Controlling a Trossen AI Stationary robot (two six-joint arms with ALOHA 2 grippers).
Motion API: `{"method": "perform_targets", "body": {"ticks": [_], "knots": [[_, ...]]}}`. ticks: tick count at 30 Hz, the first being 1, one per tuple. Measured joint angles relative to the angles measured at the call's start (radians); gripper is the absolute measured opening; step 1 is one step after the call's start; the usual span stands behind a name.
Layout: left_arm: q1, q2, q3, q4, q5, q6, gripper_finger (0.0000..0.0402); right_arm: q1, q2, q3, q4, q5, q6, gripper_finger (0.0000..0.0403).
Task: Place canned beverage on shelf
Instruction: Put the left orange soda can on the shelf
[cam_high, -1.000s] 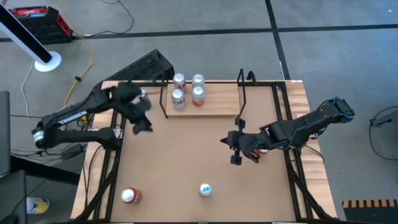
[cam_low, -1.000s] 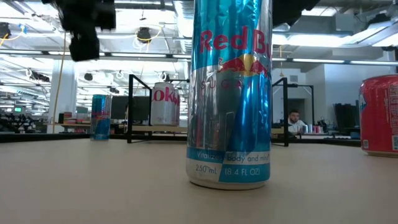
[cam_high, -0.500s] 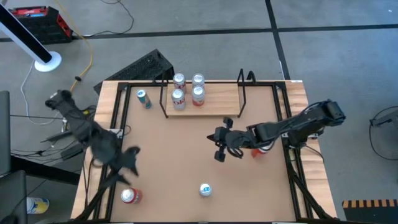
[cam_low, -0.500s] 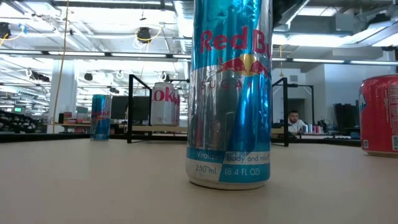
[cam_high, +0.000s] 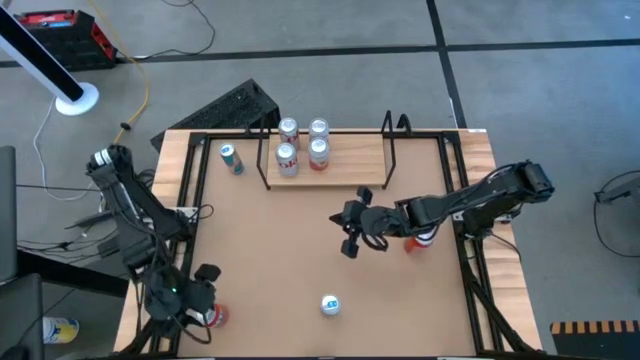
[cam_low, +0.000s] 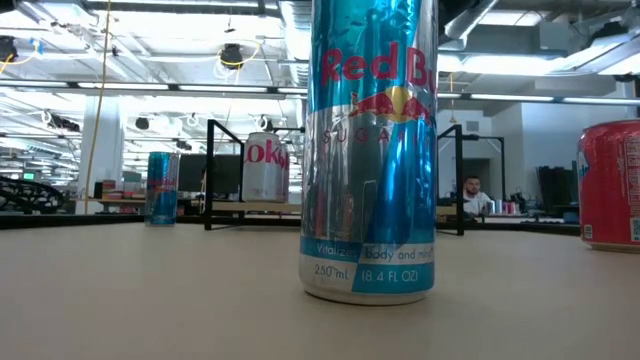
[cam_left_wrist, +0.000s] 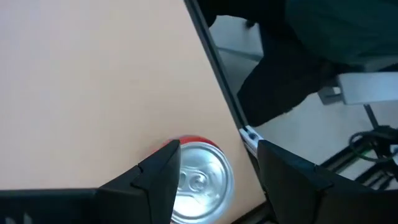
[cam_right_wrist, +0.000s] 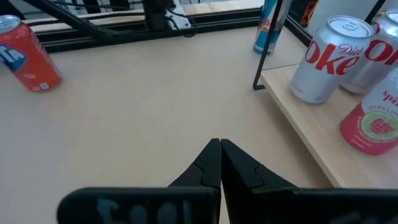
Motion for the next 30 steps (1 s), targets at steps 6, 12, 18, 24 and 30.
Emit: {"method": "perform_targets", "body": {"ticks": [6, 12, 18, 24, 30], "knots": [[0.033, -0.008, 0.0, -0.006, -0.004, 0.028, 0.0218, 0.0, 0.0, 0.0, -0.004, -0.013, -0.005, 0.0028], [0.064, -0.005, -0.005, -0.017, -0.028, 0.056, 0.0269, -0.001, 0.0, 0.0, -0.008, -0.023, -0.008, 0.0028], [0.09, -0.005, -0.007, -0.054, 0.031, 0.006, 0.0317, -0.001, 0.0, 0.0, -0.03, -0.023, -0.009, 0.0028], [0.078, 0.023, -0.005, -0.023, 0.052, -0.006, 0.0325, -0.001, 0.0, 0.0, -0.029, -0.023, -0.027, 0.0028], [0.055, 0.111, -0.005, -0.039, 0.124, 0.028, 0.0325, -0.001, 0.0, 0.0, -0.016, -0.023, -0.026, 0.0028]]}}
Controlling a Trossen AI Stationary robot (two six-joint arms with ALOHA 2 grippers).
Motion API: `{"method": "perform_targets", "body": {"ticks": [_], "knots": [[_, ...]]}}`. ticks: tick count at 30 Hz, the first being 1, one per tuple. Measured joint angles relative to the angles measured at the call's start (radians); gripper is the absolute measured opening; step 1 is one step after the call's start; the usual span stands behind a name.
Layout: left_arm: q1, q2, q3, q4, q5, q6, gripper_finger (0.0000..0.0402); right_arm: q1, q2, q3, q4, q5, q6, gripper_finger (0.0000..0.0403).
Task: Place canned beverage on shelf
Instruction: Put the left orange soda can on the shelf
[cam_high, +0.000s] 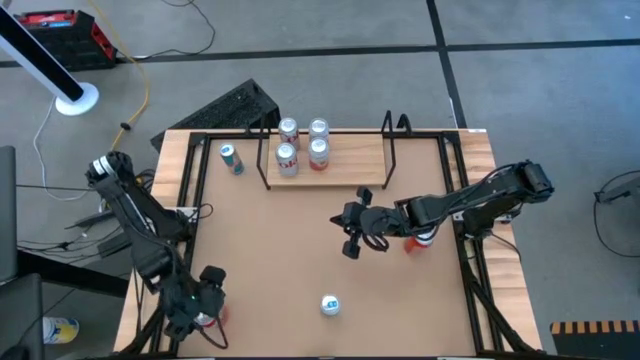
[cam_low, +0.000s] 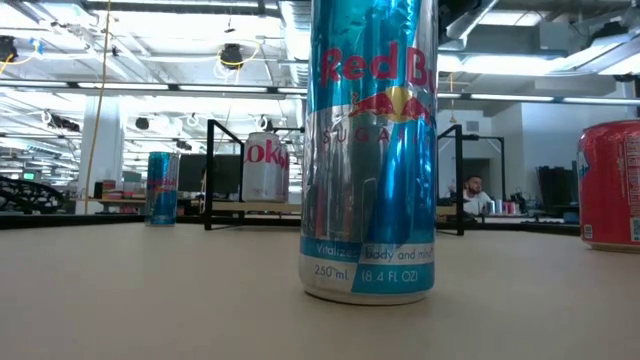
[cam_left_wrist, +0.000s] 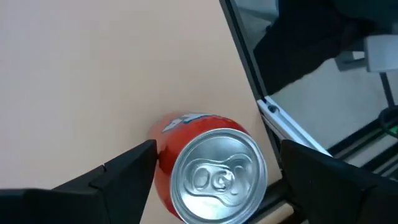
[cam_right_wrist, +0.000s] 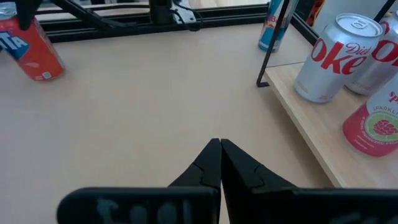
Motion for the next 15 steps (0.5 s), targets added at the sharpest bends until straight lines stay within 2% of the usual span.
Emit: {"method": "perform_targets", "body": {"ticks": [5, 15], "knots": [[-0.005, 0.018, 0.0, -0.005, 0.026, 0.0, 0.0324, 0.0, 0.0, 0.0, 0.018, 0.0, 0.0, 0.0028], [-0.037, 0.023, 0.001, -0.134, -0.027, 0.014, 0.0324, 0.001, 0.0, 0.0, 0.024, 0.0, 0.003, 0.0028]]}}
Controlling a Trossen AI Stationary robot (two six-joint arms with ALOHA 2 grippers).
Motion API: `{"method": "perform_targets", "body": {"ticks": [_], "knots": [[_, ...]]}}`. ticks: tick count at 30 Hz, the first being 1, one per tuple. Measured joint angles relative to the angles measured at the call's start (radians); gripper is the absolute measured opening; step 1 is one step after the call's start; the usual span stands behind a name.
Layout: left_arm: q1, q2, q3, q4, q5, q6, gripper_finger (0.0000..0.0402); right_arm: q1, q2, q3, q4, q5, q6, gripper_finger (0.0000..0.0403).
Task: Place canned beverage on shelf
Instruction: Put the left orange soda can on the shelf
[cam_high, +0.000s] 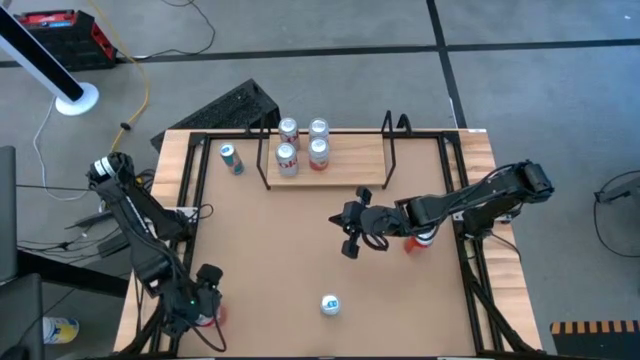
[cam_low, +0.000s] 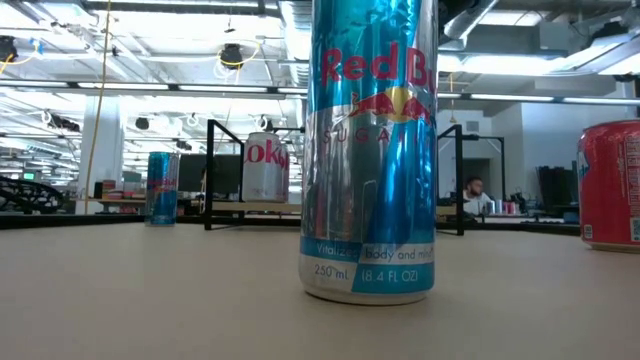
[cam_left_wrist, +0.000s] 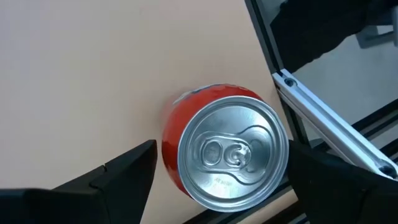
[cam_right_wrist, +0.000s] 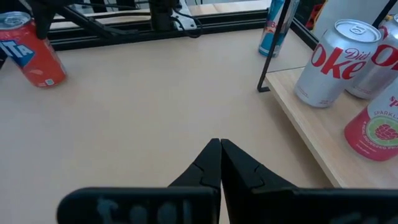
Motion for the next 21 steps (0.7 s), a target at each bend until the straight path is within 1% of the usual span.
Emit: {"method": "perform_targets", "body": {"ticks": [3, 9, 15, 21], "knots": [[0.0, 0.022, 0.001, -0.031, 0.005, 0.022, 0.0324, 0.0, 0.0, 0.0, 0.0, 0.0, 0.0, 0.0028], [0.0, 0.065, 0.014, -0.036, 0.028, 0.087, 0.0322, 0.0, 0.0, 0.0, -0.002, 0.0, 0.0, 0.0028], [0.0, 0.069, 0.03, -0.035, -0.004, 0.136, 0.0299, 0.002, 0.0, 0.0, -0.004, -0.001, -0.001, 0.0028], [0.013, 0.069, 0.03, -0.035, -0.03, 0.189, 0.0295, 0.038, 0.0, 0.0, -0.01, -0.006, -0.001, 0.0028]]}}
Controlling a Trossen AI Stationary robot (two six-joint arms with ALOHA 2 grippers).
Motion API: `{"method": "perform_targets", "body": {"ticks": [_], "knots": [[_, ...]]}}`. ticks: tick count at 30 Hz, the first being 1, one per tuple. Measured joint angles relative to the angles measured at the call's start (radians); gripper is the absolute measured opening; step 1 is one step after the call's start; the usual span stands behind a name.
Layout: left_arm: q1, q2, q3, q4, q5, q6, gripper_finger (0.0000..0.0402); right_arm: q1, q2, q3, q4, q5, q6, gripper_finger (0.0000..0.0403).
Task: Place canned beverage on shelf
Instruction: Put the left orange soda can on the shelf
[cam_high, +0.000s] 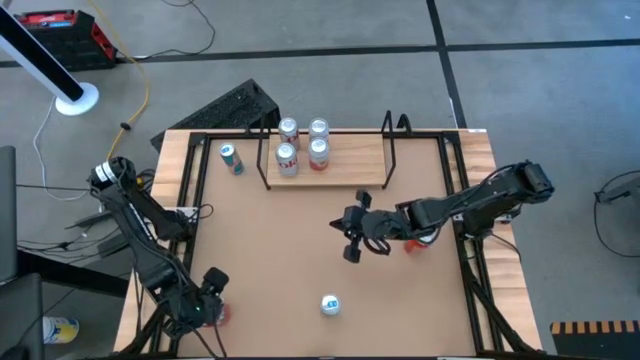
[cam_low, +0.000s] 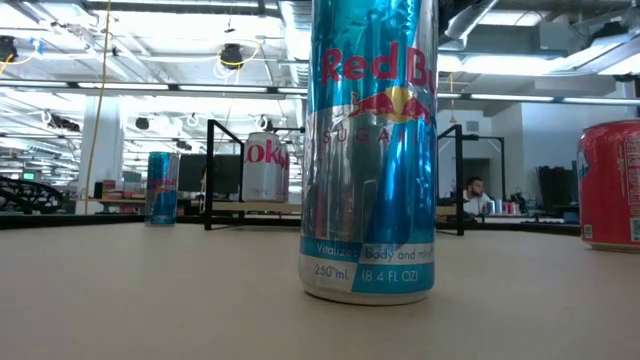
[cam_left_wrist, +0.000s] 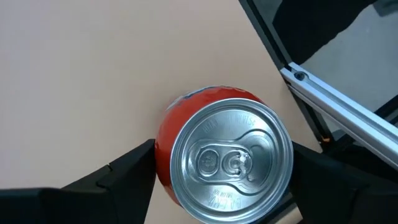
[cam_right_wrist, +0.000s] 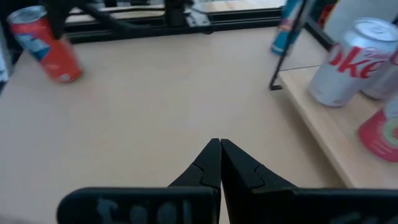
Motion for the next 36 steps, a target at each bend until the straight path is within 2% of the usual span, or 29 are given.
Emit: {"method": "perform_targets", "body": {"ticks": [8, 14, 18, 24, 28, 32, 36], "knots": [[0.059, -0.003, 0.001, -0.004, -0.005, 0.057, 0.0294, 0.081, -0.066, -0.001, -0.132, -0.001, 0.077, 0.0028], [0.136, -0.005, 0.058, -0.112, -0.054, 0.144, 0.0293, 0.121, -0.144, 0.0, -0.234, 0.009, 0.092, 0.0028], [0.212, -0.006, 0.102, -0.118, -0.075, 0.215, 0.0293, 0.128, -0.181, 0.0, -0.289, 0.013, 0.071, 0.0028], [0.38, -0.006, 0.103, -0.105, -0.034, 0.389, 0.0293, 0.094, -0.218, -0.007, -0.294, -0.006, -0.051, 0.0023], [0.52, -0.006, 0.104, -0.07, 0.008, 0.509, 0.0293, 0.041, -0.27, -0.097, -0.172, -0.084, -0.133, 0.0023], [0.662, -0.006, 0.104, -0.036, 0.071, 0.6, 0.0293, -0.036, -0.332, -0.262, 0.006, -0.21, -0.165, 0.0026], [0.801, -0.006, 0.104, -0.004, 0.13, 0.683, 0.0293, -0.108, -0.38, -0.435, 0.226, -0.255, -0.161, 0.0027]]}}
